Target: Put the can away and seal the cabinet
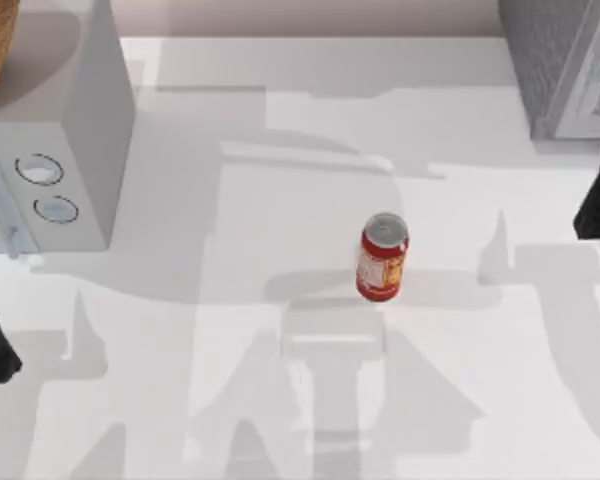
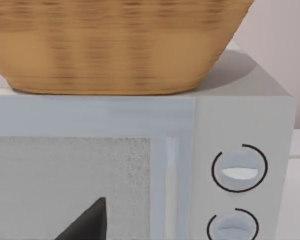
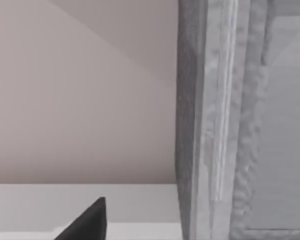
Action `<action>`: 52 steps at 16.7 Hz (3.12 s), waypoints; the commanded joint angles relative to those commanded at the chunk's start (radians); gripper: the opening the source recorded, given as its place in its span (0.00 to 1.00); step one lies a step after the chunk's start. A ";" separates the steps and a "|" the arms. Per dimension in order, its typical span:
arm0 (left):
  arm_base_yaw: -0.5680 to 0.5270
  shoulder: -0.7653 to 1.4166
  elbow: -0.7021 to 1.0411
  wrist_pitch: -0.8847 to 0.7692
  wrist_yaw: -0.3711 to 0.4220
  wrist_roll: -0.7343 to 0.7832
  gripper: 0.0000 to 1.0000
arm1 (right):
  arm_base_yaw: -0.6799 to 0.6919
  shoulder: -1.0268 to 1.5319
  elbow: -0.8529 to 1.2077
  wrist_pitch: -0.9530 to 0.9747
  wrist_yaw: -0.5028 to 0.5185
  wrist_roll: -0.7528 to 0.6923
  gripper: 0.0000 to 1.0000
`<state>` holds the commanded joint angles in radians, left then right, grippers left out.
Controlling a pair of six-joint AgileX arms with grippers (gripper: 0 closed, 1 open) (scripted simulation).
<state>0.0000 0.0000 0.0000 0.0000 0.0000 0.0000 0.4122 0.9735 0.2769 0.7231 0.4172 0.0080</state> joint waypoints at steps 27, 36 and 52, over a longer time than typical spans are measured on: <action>0.000 0.000 0.000 0.000 0.000 0.000 1.00 | 0.579 1.542 0.455 1.038 0.610 0.020 1.00; 0.000 0.000 0.000 0.000 0.000 0.000 1.00 | 0.456 1.510 0.534 0.948 0.489 0.002 1.00; 0.000 0.000 0.000 0.000 0.000 0.000 1.00 | 0.447 1.509 0.539 0.941 0.480 0.002 0.17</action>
<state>0.0000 0.0000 0.0000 0.0000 0.0000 0.0000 0.8594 2.4826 0.8156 1.6642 0.8974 0.0104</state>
